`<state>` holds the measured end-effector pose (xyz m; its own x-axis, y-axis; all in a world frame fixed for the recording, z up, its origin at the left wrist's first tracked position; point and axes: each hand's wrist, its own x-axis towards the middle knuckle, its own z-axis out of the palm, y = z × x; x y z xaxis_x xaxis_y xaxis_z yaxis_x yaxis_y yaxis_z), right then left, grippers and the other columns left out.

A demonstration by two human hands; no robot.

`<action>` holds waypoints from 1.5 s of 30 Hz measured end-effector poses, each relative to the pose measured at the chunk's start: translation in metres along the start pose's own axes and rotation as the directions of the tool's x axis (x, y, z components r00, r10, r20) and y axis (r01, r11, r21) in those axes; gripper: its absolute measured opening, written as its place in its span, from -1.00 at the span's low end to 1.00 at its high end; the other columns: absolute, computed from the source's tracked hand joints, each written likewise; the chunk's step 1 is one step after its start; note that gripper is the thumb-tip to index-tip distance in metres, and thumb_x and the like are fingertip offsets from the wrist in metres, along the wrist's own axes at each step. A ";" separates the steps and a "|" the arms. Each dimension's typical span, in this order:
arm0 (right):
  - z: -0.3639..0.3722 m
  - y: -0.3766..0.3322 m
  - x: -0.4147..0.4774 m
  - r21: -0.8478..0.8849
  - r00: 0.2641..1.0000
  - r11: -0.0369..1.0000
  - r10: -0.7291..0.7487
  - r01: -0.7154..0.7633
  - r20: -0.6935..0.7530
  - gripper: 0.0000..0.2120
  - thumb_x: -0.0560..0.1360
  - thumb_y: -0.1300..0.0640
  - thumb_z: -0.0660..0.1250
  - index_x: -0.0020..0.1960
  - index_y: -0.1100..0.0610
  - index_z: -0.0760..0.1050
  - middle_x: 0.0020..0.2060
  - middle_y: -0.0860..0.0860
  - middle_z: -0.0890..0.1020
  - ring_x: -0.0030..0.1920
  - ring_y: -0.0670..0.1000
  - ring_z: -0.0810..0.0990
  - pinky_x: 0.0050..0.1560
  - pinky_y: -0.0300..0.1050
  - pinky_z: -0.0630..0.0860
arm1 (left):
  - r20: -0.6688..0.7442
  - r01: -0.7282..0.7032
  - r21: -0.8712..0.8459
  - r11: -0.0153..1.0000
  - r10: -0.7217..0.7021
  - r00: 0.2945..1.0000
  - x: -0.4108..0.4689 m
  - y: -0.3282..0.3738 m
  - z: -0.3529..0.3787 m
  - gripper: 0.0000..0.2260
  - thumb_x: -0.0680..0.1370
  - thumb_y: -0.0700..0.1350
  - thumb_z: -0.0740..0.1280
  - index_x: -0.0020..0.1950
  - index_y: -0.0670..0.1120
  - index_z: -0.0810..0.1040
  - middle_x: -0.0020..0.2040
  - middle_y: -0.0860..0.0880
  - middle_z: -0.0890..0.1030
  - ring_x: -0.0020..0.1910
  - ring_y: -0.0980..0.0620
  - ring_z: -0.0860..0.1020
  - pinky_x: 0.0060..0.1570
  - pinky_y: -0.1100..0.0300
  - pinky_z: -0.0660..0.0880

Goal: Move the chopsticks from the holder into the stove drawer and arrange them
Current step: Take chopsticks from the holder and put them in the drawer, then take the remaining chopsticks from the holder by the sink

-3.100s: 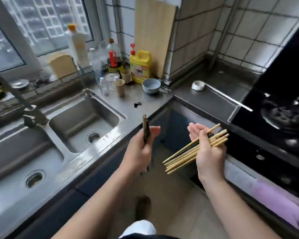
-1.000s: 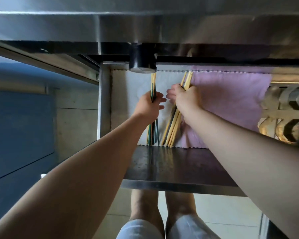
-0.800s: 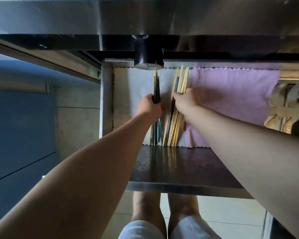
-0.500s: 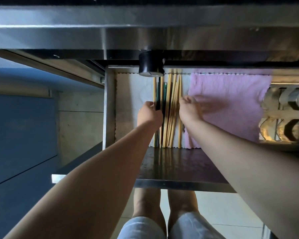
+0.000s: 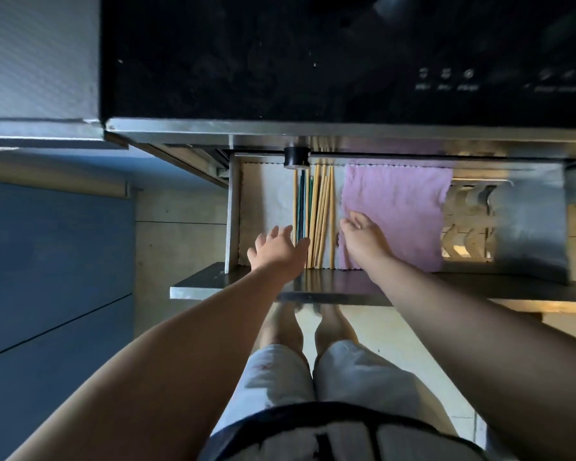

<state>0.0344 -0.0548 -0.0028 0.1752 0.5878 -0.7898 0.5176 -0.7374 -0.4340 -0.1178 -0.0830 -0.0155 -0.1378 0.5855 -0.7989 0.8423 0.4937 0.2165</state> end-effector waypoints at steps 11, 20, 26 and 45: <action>-0.055 -0.028 -0.107 -0.619 0.859 0.648 -0.505 0.444 0.087 -0.47 0.58 -0.13 0.14 0.50 -0.07 0.13 0.47 -0.03 0.31 0.45 0.08 0.28 0.40 0.19 0.28 | -0.182 -0.222 0.171 0.960 0.252 0.950 -0.106 -0.008 -0.072 -0.44 0.61 0.31 -0.04 0.57 0.15 0.10 0.61 0.04 0.06 0.58 -0.06 -0.08 0.51 -0.20 -0.07; -0.088 -0.052 -0.149 -0.763 0.731 0.335 -0.635 0.552 0.250 -0.38 0.59 -0.20 0.03 0.56 -0.10 -0.12 0.57 -0.06 0.00 0.56 0.05 -0.12 0.51 0.20 -0.11 | -0.440 -0.208 0.100 0.973 0.230 0.868 -0.182 -0.013 -0.086 -0.45 0.61 0.29 -0.03 0.57 0.15 0.09 0.62 0.05 -0.01 0.58 -0.05 -0.15 0.50 -0.21 -0.18; -0.085 -0.072 -0.170 -0.734 0.545 0.084 -0.729 0.673 0.416 -0.38 0.58 -0.20 0.08 0.56 -0.07 -0.01 0.56 -0.05 0.07 0.56 0.04 -0.08 0.50 0.18 -0.14 | -0.565 -0.147 0.047 0.988 0.148 0.812 -0.228 -0.027 -0.081 -0.46 0.60 0.28 -0.01 0.57 0.18 0.06 0.61 0.04 0.00 0.58 -0.07 -0.15 0.49 -0.22 -0.19; 0.098 -0.097 -0.323 -0.362 0.011 -0.423 -0.638 0.831 0.770 -0.31 0.44 -0.25 -0.03 0.53 -0.06 0.17 0.50 -0.07 0.27 0.52 0.05 0.14 0.48 0.17 -0.04 | -0.748 0.205 -0.413 0.887 -0.459 0.480 -0.376 -0.210 -0.016 -0.38 0.54 0.34 -0.08 0.56 0.14 0.16 0.59 0.05 0.16 0.58 -0.06 -0.03 0.49 -0.11 -0.12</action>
<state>-0.1547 -0.2061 0.2520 -0.9732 0.2206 -0.0652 0.2298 0.9206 -0.3159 -0.2511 -0.3969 0.2482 -0.8423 0.5354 -0.0627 0.5042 0.8237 0.2596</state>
